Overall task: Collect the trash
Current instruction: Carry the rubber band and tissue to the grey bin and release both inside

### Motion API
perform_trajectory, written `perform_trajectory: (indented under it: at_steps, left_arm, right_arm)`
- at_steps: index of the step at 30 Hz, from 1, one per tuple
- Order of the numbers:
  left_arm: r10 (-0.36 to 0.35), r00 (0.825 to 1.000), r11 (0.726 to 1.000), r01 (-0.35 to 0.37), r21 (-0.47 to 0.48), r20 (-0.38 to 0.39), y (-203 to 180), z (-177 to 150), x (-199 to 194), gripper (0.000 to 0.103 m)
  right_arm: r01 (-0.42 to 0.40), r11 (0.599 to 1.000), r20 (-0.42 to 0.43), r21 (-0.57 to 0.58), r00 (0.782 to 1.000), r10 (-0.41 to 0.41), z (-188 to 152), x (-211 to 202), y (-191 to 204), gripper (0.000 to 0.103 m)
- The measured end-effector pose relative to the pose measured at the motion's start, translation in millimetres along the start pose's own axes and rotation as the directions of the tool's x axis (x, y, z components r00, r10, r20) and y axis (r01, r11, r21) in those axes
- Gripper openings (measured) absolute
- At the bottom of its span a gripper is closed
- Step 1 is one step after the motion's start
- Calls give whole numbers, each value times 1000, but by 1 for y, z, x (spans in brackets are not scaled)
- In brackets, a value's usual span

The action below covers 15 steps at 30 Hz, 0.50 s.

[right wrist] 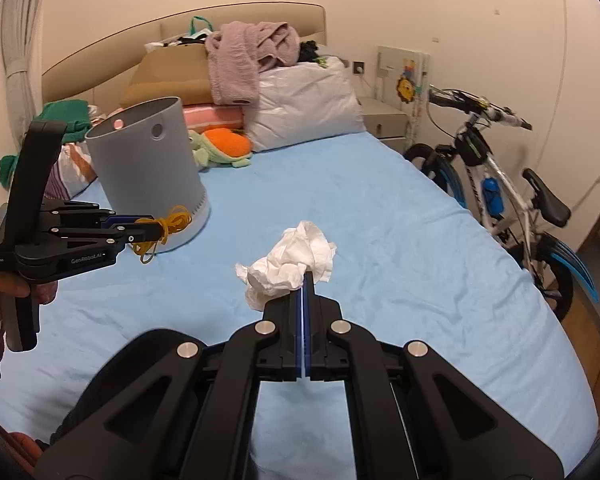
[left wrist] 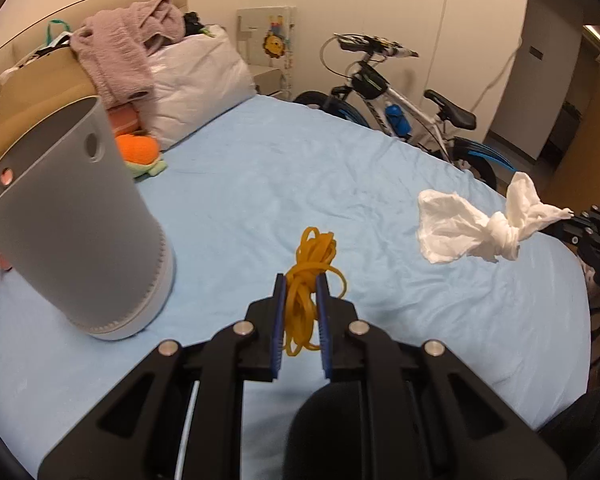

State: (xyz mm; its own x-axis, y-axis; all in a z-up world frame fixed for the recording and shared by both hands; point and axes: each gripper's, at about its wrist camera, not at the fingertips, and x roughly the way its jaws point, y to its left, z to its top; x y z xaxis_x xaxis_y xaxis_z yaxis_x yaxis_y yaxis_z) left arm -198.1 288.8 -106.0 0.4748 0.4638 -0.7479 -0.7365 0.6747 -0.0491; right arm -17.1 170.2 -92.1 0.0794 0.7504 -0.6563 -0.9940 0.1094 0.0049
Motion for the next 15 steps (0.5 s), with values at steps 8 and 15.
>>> perform_trajectory:
  at_steps: [8,15]
  left_arm:
    - [116,992,989,-111,-98,41,101,16,-56,15]
    - [235,969,963,-221,-156,78,167,48,-88,15]
  right_arm:
    - [-179,976,43,-126,982,186,96,45,81,0]
    - [-280,937,86,-210,949,303,178,68,144,0]
